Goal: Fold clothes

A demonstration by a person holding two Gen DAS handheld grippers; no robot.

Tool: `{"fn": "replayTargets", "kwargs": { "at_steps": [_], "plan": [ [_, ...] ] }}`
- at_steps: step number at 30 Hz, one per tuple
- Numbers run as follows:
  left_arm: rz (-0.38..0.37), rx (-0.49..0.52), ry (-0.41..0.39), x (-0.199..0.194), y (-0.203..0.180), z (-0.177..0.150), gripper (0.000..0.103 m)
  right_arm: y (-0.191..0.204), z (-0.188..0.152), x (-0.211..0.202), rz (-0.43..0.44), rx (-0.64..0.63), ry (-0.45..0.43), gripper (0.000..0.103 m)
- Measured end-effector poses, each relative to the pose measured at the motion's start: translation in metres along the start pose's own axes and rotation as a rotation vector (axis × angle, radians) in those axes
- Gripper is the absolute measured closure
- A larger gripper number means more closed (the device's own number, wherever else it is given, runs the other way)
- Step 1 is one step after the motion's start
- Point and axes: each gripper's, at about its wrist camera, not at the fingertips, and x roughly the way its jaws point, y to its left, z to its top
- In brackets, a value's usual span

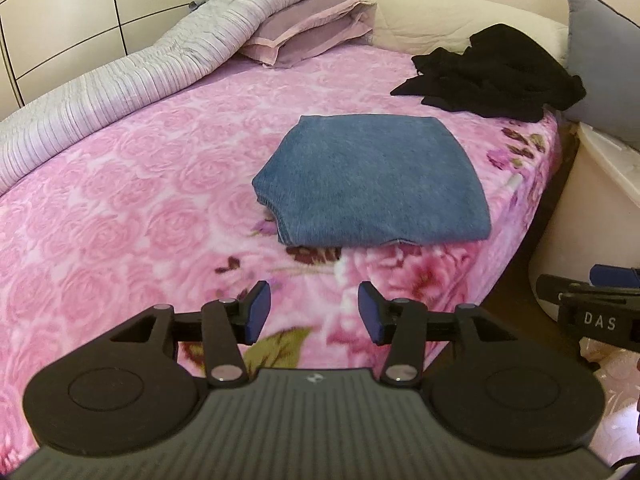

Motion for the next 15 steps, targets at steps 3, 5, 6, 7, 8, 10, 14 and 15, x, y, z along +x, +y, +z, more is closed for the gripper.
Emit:
{"fn": "replayTargets", "kwargs": {
  "at_steps": [3, 5, 6, 7, 8, 10, 14, 15],
  "plan": [
    [-0.008, -0.003, -0.013, -0.014, 0.001, -0.008, 0.057, 0.003, -0.007, -0.011, -0.005, -0.005, 0.005, 0.032],
    [-0.014, -0.008, -0.022, -0.022, 0.001, -0.011, 0.056, 0.004, -0.011, -0.018, -0.001, -0.003, 0.01, 0.032],
    [-0.016, -0.011, -0.028, -0.026, 0.002, -0.013, 0.056, 0.005, -0.012, -0.021, 0.004, 0.0, 0.011, 0.032],
    [-0.019, -0.015, -0.033, -0.03, 0.002, -0.014, 0.056, 0.006, -0.013, -0.025, 0.009, 0.002, 0.007, 0.032],
    [-0.023, -0.021, -0.038, -0.034, 0.003, -0.015, 0.055, 0.006, -0.014, -0.029, 0.014, 0.005, 0.002, 0.032],
    [-0.031, -0.034, -0.049, -0.04, 0.007, -0.018, 0.054, 0.01, -0.015, -0.035, 0.011, -0.002, -0.005, 0.032],
    [-0.042, -0.062, -0.064, -0.052, 0.011, -0.022, 0.054, 0.02, -0.016, -0.048, -0.019, -0.048, -0.026, 0.032],
    [-0.044, -0.067, -0.067, -0.055, 0.012, -0.023, 0.053, 0.022, -0.016, -0.051, -0.021, -0.056, -0.035, 0.032]
  ]
}}
